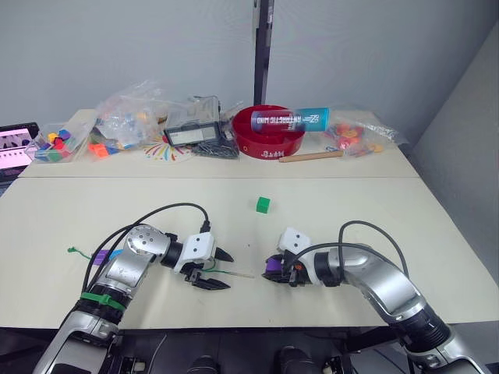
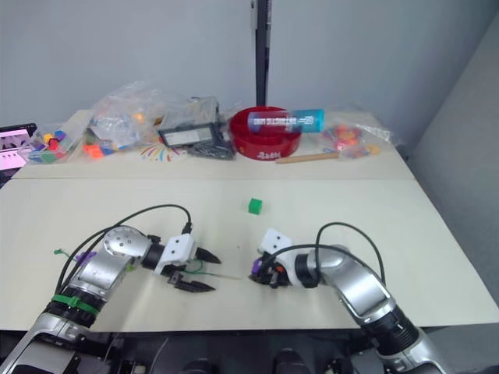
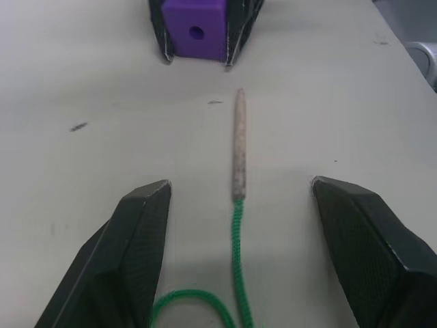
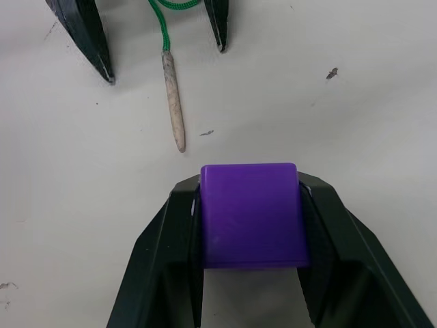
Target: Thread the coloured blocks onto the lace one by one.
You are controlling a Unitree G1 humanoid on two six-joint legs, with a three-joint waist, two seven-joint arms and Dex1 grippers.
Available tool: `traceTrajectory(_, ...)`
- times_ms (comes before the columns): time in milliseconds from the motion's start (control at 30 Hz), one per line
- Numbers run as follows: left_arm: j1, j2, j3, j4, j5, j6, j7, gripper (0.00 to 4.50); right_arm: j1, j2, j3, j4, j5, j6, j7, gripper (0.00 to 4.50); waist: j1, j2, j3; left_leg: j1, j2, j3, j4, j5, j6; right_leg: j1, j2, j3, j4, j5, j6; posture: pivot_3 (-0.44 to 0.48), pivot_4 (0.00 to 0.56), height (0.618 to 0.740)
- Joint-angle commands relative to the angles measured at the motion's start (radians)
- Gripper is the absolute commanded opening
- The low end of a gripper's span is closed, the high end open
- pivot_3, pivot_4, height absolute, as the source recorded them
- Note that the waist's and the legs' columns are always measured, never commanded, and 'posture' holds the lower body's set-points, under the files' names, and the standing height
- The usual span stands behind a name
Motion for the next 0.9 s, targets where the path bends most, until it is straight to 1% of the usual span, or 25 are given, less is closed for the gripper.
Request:
traceTrajectory(33, 0.017, -0.008, -0.024, 0.009, 0.021, -0.017, 0.019, 2.11, 0.013, -0.007, 0.0, -0.008, 0.004, 0.026, -0.005, 1.22, 0.0, 0.0, 0.0, 0.0, 0.0, 0.0, 0.0, 0.0, 0.0, 0.0, 0.0, 0.0, 0.0, 0.0, 0.0, 0.0, 0.15, 0.731)
traceTrajectory(67, 0.02, -0.013, -0.024, 0.008, 0.019, -0.011, 0.026, 1.68, 0.014, -0.007, -0.001, -0.012, 0.008, 0.03, -0.003, 1.22, 0.0, 0.0, 0.0, 0.0, 0.0, 0.0, 0.0, 0.0, 0.0, 0.0, 0.0, 0.0, 0.0, 0.0, 0.0, 0.0, 0.15, 0.731)
traceTrajectory(167, 0.023, -0.021, -0.024, -0.002, 0.012, 0.001, 0.036, 0.8, 0.02, -0.005, -0.003, -0.02, 0.021, 0.027, 0.01, 1.22, 0.0, 0.0, 0.0, 0.0, 0.0, 0.0, 0.0, 0.0, 0.0, 0.0, 0.0, 0.0, 0.0, 0.0, 0.0, 0.0, 0.15, 0.731)
traceTrajectory(233, 0.021, -0.022, -0.024, -0.002, 0.014, 0.002, 0.044, 0.06, 0.023, 0.003, -0.005, -0.009, 0.029, 0.009, 0.018, 1.22, 0.0, 0.0, 0.0, 0.0, 0.0, 0.0, 0.0, 0.0, 0.0, 0.0, 0.0, 0.0, 0.0, 0.0, 0.0, 0.0, 0.15, 0.731)
traceTrajectory(433, 0.013, -0.017, -0.015, -0.031, -0.002, 0.026, 0.052, 0.02, 0.028, 0.015, 0.01, 0.072, 0.032, -0.095, 0.082, 1.22, 0.0, 0.0, 0.0, 0.0, 0.0, 0.0, 0.0, 0.0, 0.0, 0.0, 0.0, 0.0, 0.0, 0.0, 0.0, 0.0, 0.15, 0.731)
traceTrajectory(733, 0.034, 0.043, 0.027, -0.201, -0.063, 0.15, 0.043, 0.02, -0.012, 0.034, 0.021, 0.268, -0.003, -0.308, 0.213, 1.22, -0.011, 0.0, 0.0, 0.001, 0.002, 0.0, 0.0, 0.0, 0.0, 0.0, 0.002, 0.0, 0.0, 0.0, 0.0, 0.0, 0.15, 0.731)
traceTrajectory(800, 0.041, 0.058, 0.031, -0.233, -0.075, 0.172, 0.047, 0.0, -0.027, 0.04, 0.015, 0.284, -0.006, -0.32, 0.224, 2.28, -0.011, 0.0, 0.0, 0.001, 0.002, 0.0, 0.0, 0.0, 0.0, 0.0, 0.001, 0.0, 0.0, 0.0, 0.0, 0.0, 0.15, 0.731)
traceTrajectory(833, 0.046, 0.066, 0.033, -0.253, -0.083, 0.187, 0.047, 0.0, -0.035, 0.041, 0.01, 0.285, -0.003, -0.322, 0.229, 2.55, -0.013, 0.0, 0.0, 0.001, 0.001, 0.0, 0.0, 0.0, 0.0, 0.0, 0.001, 0.0, 0.0, 0.0, 0.0, 0.0, 0.15, 0.731)
traceTrajectory(900, 0.055, 0.077, 0.038, -0.284, -0.093, 0.206, 0.052, 0.0, -0.043, 0.041, -0.01, 0.273, 0.004, -0.321, 0.23, 3.29, -0.014, 0.0, 0.0, 0.001, 0.002, 0.0, 0.0, 0.0, 0.0, 0.0, 0.002, 0.0, 0.001, 0.0, 0.0, 0.0, 0.15, 0.731)
